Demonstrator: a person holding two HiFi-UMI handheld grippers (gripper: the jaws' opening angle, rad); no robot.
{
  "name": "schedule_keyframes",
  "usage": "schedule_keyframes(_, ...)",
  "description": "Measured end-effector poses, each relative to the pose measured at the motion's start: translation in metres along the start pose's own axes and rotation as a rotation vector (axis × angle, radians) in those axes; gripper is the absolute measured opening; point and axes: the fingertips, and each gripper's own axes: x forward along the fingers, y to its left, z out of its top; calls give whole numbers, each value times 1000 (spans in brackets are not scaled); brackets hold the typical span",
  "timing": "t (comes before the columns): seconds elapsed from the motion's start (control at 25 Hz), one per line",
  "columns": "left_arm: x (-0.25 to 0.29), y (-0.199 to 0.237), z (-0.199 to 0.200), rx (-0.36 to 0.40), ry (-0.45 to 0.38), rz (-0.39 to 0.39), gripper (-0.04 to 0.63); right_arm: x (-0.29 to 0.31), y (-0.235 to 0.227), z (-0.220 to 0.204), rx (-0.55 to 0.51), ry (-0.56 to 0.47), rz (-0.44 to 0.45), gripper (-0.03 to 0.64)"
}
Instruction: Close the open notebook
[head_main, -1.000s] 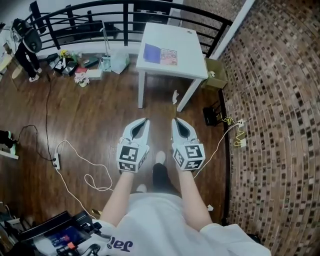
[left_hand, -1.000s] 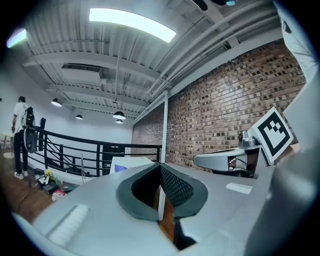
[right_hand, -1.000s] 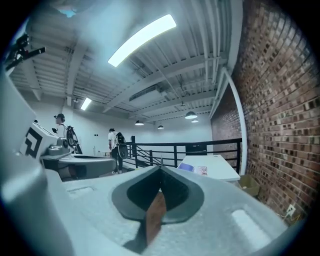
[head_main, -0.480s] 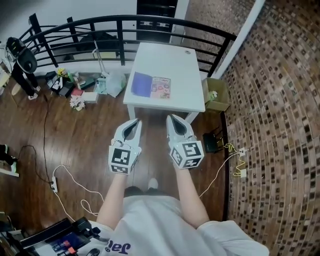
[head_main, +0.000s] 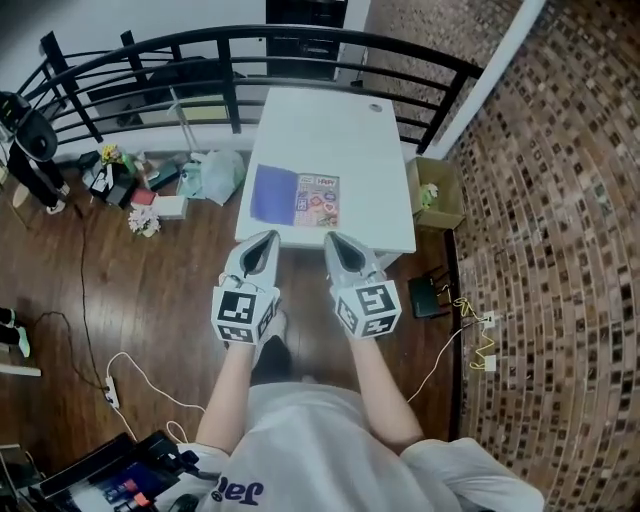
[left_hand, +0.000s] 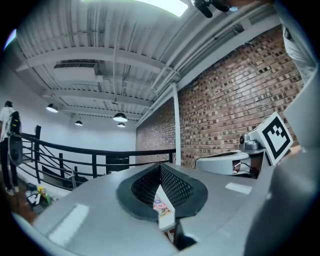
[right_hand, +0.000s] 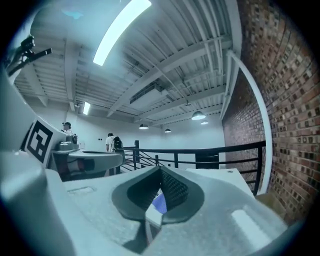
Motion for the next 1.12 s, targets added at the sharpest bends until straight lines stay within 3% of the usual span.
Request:
schedule_keyframes(0.28,111,72,22,105,-22,-81,17,114,-58,38,-54,-24,-38,-14)
schedule_keyframes(0.48,153,117,17,65,-13,-108,17,163,-69,38,-60,-25,-64,-12)
schedule_keyframes(0.76,170,151,-51,-13,156,-74,17,196,-94,-8,5,93,-29,-12)
schedule_keyframes(0.96,157,181,-124,-90,350,-27,17,204,-106,-26,29,147,-5,-12)
schedule_keyframes(1.12,152,211,-177,-141,439,24,18,213,-112,-45,51,183,4,-12)
